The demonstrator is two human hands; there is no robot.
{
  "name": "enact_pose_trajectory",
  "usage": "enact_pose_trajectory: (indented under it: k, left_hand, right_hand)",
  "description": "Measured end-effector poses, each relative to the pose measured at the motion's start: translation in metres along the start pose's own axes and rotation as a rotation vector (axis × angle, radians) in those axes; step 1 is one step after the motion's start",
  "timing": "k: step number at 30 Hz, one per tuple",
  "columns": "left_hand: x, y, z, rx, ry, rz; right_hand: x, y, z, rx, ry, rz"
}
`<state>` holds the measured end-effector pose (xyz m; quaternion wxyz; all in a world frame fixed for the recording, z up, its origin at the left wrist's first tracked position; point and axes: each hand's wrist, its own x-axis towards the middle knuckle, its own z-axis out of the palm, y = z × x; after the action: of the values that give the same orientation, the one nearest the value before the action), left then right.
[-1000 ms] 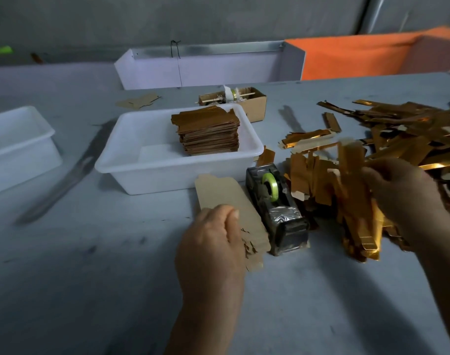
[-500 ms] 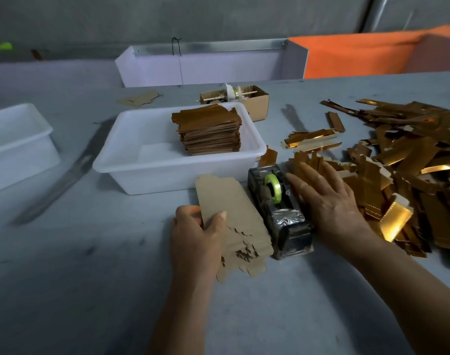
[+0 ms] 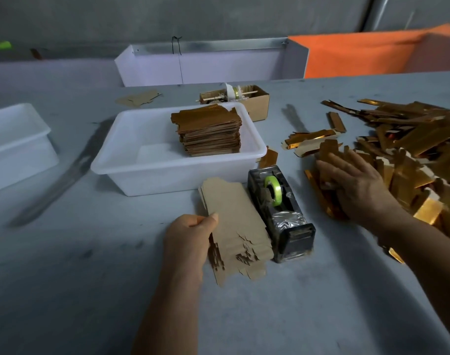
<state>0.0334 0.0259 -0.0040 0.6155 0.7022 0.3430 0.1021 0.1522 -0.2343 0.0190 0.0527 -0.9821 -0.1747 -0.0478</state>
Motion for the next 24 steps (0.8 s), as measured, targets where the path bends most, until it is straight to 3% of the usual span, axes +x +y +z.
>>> enact_pose_trajectory:
  k: [7,9,16,24]
  left_hand:
    - [-0.001,0.006,-0.004,0.154,-0.087,0.004]
    - [-0.004,0.008,-0.001,0.254,-0.102,0.084]
    - [0.000,0.009,-0.003,0.188,-0.053,0.065]
    - [-0.011,0.018,-0.017,0.244,0.063,0.230]
  right_hand:
    - [-0.030,-0.042,-0.013,0.268,0.246,0.033]
    - [-0.037,-0.048,-0.013,0.309,0.250,0.065]
    - [-0.056,-0.059,-0.024,0.377,0.288,0.109]
    - [-0.078,-0.071,-0.031,0.427,0.324,0.110]
